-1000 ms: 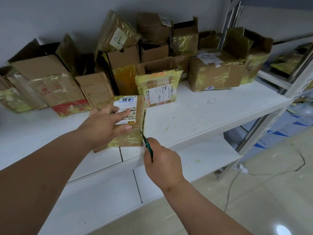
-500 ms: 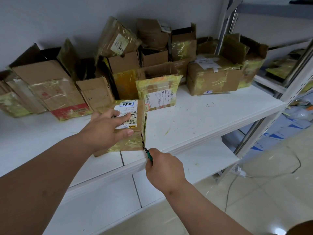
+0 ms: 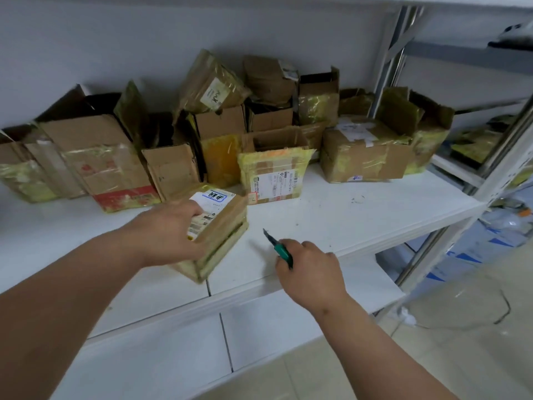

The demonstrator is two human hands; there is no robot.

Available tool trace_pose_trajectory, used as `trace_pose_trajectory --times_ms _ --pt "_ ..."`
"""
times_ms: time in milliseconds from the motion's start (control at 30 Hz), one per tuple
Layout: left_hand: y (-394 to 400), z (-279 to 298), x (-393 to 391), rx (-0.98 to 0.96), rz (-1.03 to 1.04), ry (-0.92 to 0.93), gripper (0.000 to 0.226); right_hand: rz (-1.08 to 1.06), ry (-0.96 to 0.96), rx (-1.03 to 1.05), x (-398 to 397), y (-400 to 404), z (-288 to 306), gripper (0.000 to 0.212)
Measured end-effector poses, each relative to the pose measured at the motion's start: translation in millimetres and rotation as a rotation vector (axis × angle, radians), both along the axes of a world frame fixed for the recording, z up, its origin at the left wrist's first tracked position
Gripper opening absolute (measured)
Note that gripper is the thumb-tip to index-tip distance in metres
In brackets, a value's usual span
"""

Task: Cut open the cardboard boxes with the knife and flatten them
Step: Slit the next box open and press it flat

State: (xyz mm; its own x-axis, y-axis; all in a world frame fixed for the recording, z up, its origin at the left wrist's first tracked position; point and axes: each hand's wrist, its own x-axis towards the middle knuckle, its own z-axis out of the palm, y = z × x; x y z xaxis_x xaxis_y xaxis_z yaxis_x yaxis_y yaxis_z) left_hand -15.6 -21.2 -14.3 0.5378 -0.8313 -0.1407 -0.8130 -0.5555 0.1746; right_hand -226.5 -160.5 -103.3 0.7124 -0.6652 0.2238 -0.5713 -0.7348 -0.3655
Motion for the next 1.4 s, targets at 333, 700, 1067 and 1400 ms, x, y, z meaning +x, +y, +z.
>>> trace_pose_trajectory --times_ms 333,700,1067,1400 --pt "66 -19 30 -0.070 0.080 -0.192 0.060 -0.057 0.296 -0.179 61 -22 -4 0.045" --pt "67 -27 42 -0.130 0.081 -0.196 0.048 0.438 -0.069 -0.233 96 55 -28 0.059" --pt "69 -35 39 -0.018 0.049 -0.382 0.082 0.475 -0.170 -0.049 98 54 -37 0.032" --pt "84 -37 42 -0.134 -0.115 -0.353 0.062 0.348 -0.290 0.160 99 57 -25 0.032"
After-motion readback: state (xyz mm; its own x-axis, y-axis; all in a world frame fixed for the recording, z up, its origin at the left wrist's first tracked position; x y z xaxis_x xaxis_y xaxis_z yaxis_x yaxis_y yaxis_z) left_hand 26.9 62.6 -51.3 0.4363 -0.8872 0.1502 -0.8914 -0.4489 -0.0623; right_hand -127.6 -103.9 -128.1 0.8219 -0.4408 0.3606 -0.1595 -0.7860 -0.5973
